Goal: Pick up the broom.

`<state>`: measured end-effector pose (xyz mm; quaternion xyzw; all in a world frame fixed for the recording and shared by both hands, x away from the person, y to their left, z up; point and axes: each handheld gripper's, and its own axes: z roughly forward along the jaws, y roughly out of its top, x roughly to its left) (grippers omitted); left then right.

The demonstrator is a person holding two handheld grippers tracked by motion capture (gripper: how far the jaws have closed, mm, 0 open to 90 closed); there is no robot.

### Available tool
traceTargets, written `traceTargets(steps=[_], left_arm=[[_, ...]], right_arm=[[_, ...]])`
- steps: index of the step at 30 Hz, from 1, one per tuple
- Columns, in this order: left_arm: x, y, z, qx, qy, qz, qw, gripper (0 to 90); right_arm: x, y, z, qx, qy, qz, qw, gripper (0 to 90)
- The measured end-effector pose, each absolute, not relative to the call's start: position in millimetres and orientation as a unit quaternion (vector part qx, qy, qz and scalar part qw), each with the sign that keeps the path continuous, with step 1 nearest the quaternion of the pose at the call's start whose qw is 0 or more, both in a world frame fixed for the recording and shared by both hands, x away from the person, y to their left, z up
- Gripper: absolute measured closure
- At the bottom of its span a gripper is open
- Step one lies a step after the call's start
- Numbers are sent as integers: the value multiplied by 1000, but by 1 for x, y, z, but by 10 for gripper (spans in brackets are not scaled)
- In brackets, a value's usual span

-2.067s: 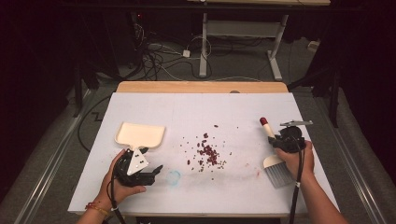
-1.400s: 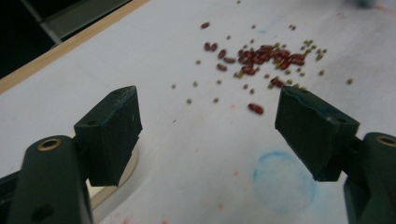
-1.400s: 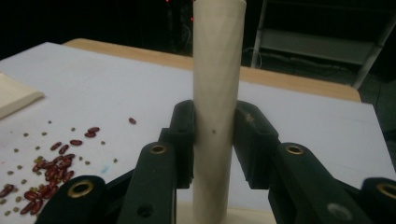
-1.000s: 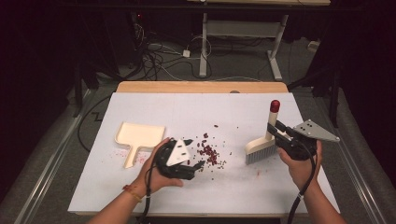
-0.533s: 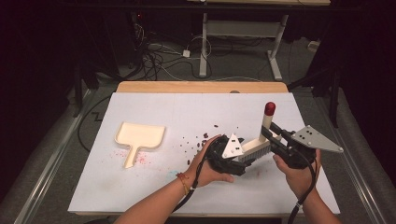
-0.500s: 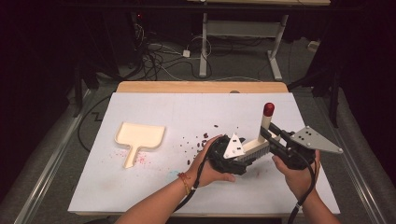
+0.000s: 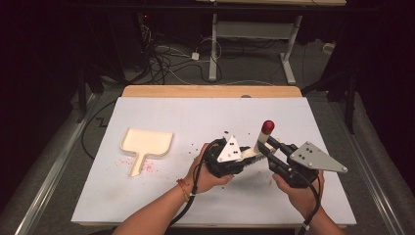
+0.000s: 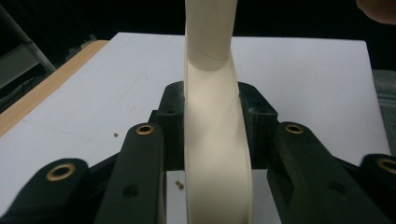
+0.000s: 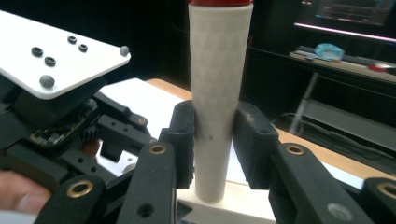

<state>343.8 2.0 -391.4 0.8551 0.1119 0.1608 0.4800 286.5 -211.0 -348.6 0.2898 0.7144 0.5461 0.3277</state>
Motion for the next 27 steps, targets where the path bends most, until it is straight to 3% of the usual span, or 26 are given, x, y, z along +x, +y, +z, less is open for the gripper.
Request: traceTargets(steps=[5, 9, 23, 27], left_arm=[[341, 20, -389, 864, 96, 153, 470, 655], [336, 35, -389, 874, 83, 147, 456, 656], [315, 79, -393, 896, 53, 106, 428, 655], [310, 84, -396, 900, 37, 92, 424, 655]], right_arm=[[284, -205, -348, 265, 725, 551, 317, 691], [284, -202, -349, 227, 749, 540, 310, 629], [308, -190, -383, 115, 861, 450, 209, 430], [310, -178, -393, 78, 889, 415, 177, 416]])
